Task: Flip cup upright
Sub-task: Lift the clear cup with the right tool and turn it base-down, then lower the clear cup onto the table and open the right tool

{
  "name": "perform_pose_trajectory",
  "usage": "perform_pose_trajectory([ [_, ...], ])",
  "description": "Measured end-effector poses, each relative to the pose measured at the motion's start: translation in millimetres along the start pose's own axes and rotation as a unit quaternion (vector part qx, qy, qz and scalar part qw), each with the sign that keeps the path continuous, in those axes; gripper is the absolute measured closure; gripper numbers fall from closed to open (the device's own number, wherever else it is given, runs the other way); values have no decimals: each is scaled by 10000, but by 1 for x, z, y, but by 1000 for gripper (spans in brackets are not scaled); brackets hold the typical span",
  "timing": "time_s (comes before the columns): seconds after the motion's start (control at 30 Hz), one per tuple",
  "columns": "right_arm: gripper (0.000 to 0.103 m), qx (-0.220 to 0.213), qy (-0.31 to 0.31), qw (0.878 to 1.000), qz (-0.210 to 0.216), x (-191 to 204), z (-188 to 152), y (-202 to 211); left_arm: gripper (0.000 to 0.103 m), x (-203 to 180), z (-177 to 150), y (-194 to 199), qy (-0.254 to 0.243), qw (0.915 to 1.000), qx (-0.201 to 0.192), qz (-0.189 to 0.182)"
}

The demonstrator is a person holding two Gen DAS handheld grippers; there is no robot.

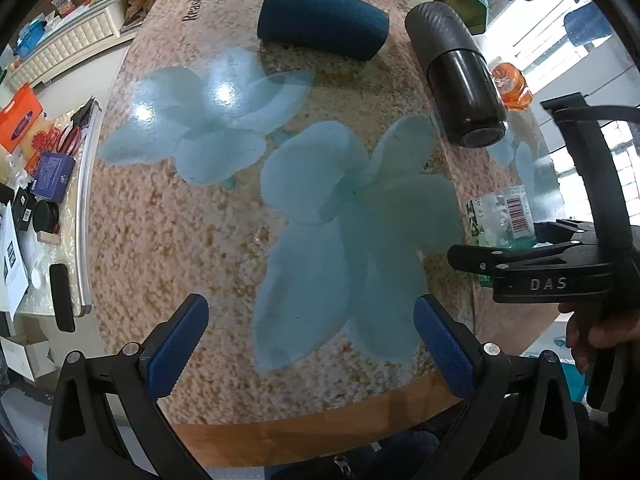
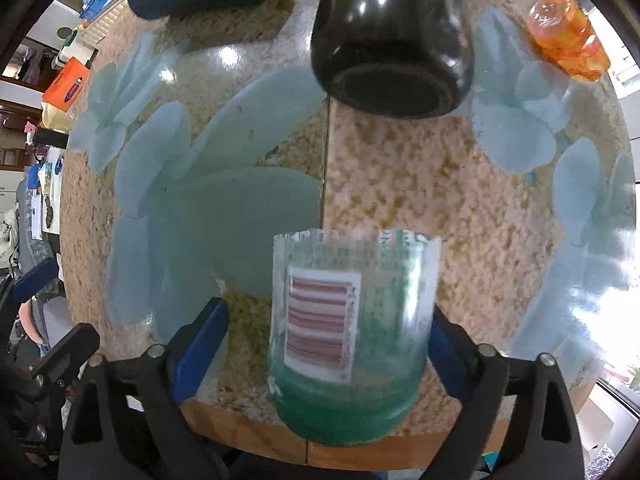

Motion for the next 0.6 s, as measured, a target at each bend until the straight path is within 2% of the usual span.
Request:
perform_pose_trajectory([
  [0.17, 5, -256, -159, 9995, 69, -10, -1, 18, 0, -10, 6, 4, -78, 9999, -38, -55],
  [0.2, 1, -307, -185, 9993, 97, -11, -1, 22, 0, -13, 8, 4, -102, 9999, -39, -62],
  [0.27, 0, -396, -226, 9988, 152, -16, -3, 32, 0, -22, 10, 7, -174, 9998, -44, -104],
  [0.43, 0, -664, -349, 9960, 487, -31, -10, 62, 0, -47, 21, 20, -423, 9990, -130, -68],
  [0.6, 0, -956, -280, 9922, 748, -56, -17, 85, 0, -75, 31, 36, -424, 9984, -75, -356],
])
Point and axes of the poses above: each gripper's, at about its wrist camera, not at the fingertips, and y roughly against the way its jaws point, x to its left, z to its top, the point moved 10 cm from there along -y, roughly the way its jaws point, and after that the axes turned 6 degrees about x, right-handed, at the moved point
